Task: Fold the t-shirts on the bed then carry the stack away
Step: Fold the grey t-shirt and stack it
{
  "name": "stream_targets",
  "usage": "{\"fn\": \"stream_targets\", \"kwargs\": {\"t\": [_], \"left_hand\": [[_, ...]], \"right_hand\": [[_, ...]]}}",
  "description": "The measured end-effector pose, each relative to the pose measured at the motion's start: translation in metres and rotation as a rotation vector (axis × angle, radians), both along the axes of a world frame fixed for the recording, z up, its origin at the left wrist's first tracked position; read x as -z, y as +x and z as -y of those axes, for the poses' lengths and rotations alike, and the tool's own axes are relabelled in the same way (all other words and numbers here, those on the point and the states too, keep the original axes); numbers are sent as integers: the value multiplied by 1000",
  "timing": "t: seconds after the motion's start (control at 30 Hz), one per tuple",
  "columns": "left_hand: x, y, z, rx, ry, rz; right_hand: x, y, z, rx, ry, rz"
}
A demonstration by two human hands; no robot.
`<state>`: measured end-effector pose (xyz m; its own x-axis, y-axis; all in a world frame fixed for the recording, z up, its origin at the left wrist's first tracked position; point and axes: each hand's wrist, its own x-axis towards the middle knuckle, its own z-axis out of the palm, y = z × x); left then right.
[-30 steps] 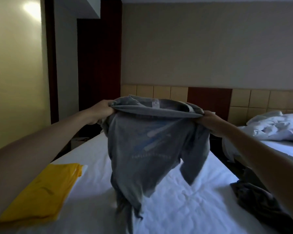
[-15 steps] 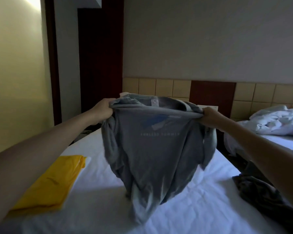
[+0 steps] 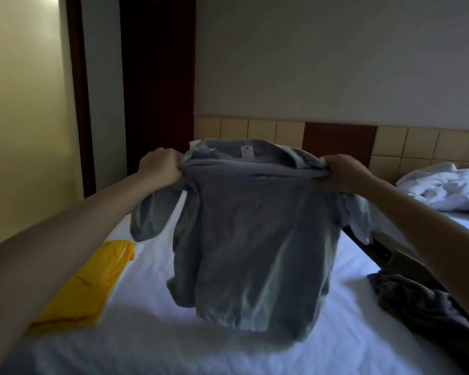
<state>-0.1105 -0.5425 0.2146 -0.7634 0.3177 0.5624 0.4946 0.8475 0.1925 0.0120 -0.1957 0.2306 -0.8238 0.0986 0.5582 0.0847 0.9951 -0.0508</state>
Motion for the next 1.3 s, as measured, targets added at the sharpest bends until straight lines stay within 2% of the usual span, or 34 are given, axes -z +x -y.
{"fn": "stream_targets", "kwargs": {"t": [0.07,0.13,0.23,0.3,0.33,0.43,0.5,0.53,0.57,0.67,0.73,0.87,0.97,1.0,1.07,1.2,1.3], "left_hand": [[10,-4,-1,95,80,160],[23,-9,-1,189,100,300],[25,-8,6,296,142,401],[19,-6,12,365,121,494],[18,-7,15,355,27,504],[26,-16,14,224,-326,342],[36,-18,4,214,-353,316],[44,-22,0,224,-349,337],[51,-26,-3,245,-334,369],[70,-40,-3,288,-187,513],[80,-50,-5,305,-96,619],[89,-74,-11,313,-58,799],[93,-97,-21,274,-143,860],[92,-107,-29,256,-189,805],[85,-127,-44,226,-234,522],[49,-165,-62,118,-16,49],[44,-184,-67,96,-62,-216]], "right_hand": [[7,0,-2,-81,-220,10],[22,4,-1,-132,-396,143],[32,7,-2,-187,-531,154],[29,10,-7,-208,-448,174],[28,13,-8,-214,-393,236],[34,14,-5,-149,-166,499],[49,2,-9,-45,62,548],[58,-3,-12,-21,92,530],[66,-7,-15,-29,39,498],[87,-18,-25,-127,-393,434],[97,-25,-27,-132,-555,422],[107,-48,-33,-144,-511,567],[113,-77,-40,-88,-203,595],[114,-92,-44,-80,-109,528],[108,-120,-51,-68,-64,322],[75,-176,-74,97,13,-59],[66,-193,-82,124,116,-164]]}}
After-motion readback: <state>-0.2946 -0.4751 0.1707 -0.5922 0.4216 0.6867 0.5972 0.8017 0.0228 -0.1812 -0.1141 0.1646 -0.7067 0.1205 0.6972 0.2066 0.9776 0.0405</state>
